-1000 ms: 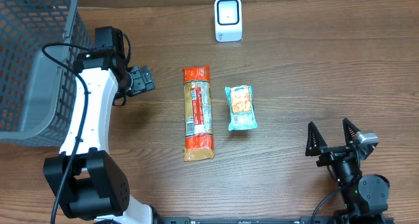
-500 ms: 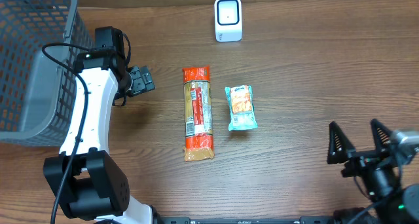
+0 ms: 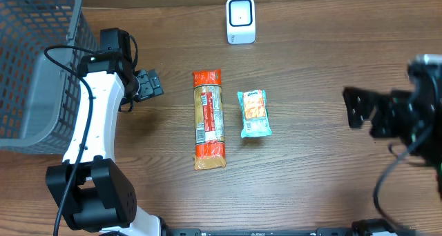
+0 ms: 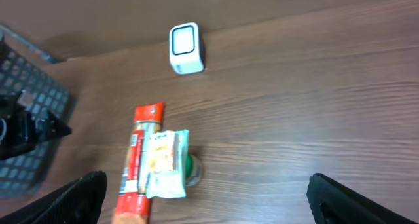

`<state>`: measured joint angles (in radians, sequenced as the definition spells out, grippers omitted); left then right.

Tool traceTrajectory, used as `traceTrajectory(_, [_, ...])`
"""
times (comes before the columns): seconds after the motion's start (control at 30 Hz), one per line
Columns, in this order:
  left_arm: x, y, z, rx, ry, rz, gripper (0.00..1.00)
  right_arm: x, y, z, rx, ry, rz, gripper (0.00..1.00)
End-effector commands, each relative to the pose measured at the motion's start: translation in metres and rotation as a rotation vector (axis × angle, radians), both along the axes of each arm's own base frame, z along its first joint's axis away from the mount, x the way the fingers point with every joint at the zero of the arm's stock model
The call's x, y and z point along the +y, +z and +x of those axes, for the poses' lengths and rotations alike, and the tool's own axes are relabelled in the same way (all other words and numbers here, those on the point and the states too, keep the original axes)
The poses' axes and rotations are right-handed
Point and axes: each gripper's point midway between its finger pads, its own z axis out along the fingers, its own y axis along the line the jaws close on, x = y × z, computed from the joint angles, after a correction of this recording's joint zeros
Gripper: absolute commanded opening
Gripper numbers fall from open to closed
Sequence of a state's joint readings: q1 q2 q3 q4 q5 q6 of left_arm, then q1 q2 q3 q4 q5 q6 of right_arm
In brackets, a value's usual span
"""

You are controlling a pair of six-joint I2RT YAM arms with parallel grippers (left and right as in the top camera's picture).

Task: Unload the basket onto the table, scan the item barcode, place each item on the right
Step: 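Move the right gripper forward toward the tissue pack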

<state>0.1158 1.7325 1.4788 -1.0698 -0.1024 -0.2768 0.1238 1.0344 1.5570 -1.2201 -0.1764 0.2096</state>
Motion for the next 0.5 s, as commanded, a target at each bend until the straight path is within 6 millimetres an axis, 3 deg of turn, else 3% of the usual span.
traceTrajectory(0.0, [0.003,0.005,0.002,-0.011,-0.016,0.016,1.00,0.011,-0.002,0.009,0.039,0.051,0.041,0.88])
traceTrajectory(0.03, [0.003,0.005,0.002,-0.011,-0.016,0.016,1.00,0.014,-0.008,0.012,0.069,0.061,0.047,0.74])
traceTrajectory(0.1, [0.003,0.005,0.002,-0.011,-0.016,0.016,1.00,0.022,-0.019,0.014,0.123,0.093,0.069,0.56])
traceTrajectory(0.23, [0.003,0.005,0.002,-0.011,-0.016,0.016,1.00,0.045,-0.052,0.018,0.261,0.220,0.128,0.33])
traceTrajectory(0.33, [0.003,0.005,0.002,-0.011,-0.016,0.016,1.00,0.058,-0.084,0.022,0.361,0.300,0.158,0.33])
traceTrajectory(0.4, [0.003,0.005,0.002,-0.011,-0.016,0.016,1.00,0.063,-0.114,0.026,0.445,0.331,0.169,0.47])
traceTrajectory(0.47, [0.003,0.005,0.002,-0.011,-0.016,0.016,1.00,0.064,-0.137,0.031,0.499,0.339,0.167,0.52])
